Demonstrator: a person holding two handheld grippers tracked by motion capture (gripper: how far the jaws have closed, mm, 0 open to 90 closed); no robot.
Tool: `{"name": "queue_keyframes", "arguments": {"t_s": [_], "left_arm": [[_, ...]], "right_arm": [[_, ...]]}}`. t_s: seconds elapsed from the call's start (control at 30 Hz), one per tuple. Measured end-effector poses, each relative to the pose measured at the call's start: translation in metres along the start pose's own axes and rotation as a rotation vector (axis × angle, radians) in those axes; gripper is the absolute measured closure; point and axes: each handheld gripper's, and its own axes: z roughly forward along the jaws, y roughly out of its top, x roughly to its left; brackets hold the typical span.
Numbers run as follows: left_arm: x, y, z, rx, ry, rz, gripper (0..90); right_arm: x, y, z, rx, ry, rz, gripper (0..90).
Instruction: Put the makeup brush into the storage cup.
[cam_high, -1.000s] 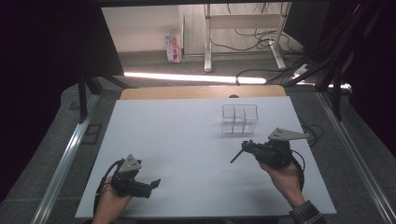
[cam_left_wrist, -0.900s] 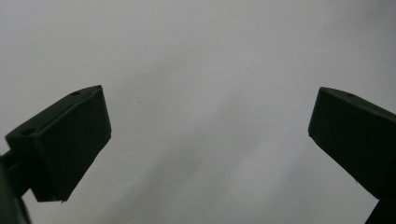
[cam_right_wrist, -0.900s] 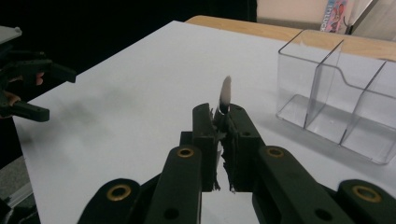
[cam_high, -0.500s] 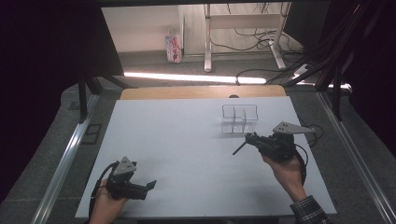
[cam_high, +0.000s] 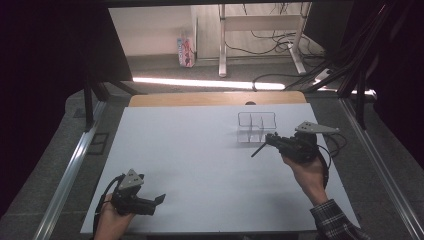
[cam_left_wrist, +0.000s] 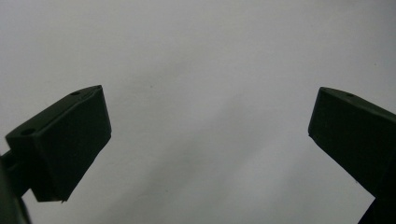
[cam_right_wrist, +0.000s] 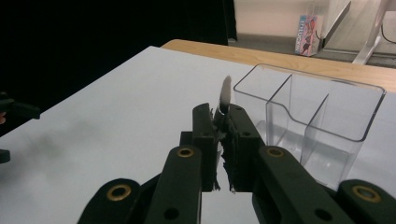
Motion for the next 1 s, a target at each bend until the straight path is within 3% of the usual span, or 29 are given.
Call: {"name": "queue_keyframes", "arguments": {"t_s": [1.0], "left_arm": [[0.002, -0.001, 0.001, 0.001, -0.017, -0.017, 0.0]], "right_arm": [[-0.025, 0.044, 0.004, -0.050, -0.032, 0.008, 83.7]]}}
